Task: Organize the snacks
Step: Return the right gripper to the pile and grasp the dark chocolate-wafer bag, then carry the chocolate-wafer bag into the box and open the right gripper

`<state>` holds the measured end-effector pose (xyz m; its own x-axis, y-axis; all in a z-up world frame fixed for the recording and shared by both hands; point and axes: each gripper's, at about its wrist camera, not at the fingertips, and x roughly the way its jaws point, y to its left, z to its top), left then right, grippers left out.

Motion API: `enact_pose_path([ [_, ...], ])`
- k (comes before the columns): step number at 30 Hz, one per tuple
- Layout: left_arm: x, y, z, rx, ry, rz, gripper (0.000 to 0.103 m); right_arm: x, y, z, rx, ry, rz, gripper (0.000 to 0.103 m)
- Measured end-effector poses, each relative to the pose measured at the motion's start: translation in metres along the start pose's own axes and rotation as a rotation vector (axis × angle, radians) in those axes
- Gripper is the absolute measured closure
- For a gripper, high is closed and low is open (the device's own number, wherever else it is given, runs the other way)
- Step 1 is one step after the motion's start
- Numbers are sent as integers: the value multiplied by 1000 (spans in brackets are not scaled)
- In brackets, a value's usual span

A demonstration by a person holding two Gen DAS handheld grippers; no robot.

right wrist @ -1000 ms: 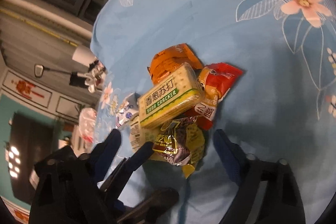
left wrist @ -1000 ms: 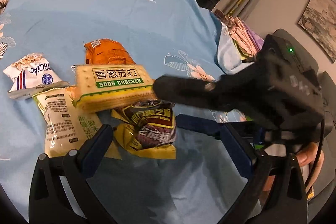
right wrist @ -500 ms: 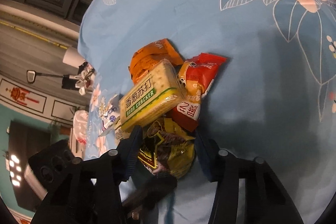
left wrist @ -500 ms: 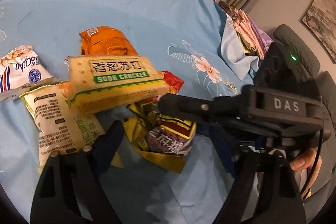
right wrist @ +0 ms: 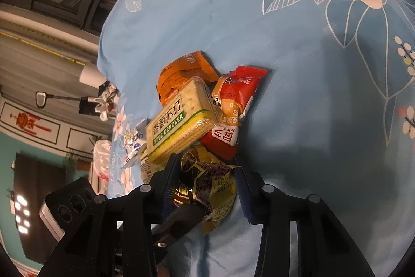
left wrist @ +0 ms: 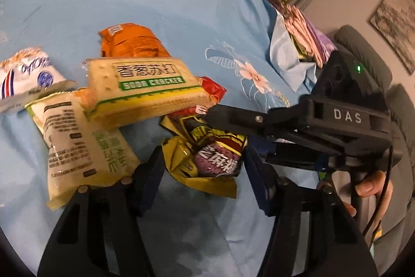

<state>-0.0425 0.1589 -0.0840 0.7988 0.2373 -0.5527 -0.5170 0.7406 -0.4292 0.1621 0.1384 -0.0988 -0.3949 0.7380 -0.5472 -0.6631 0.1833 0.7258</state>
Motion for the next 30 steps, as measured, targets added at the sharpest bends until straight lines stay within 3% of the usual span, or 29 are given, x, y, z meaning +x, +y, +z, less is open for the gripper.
enact_pose_path([
  [5,-1,7,0,-28,-2,-37,53,-3,-3,0,10,-20,6,67],
  [9,-4,1,-3,-5,-8,-19,57,-4,1,-4,-23,-39,-17,71],
  [18,-15,-24,-6,55,-33,-13,59,-26,10,-10,-29,-64,-21,71],
  [23,-22,-51,-6,86,-42,-37,59,-55,17,-17,-37,-93,-32,71],
  [30,-29,-117,-4,175,-31,-85,59,-127,14,-31,-26,-180,-35,71],
])
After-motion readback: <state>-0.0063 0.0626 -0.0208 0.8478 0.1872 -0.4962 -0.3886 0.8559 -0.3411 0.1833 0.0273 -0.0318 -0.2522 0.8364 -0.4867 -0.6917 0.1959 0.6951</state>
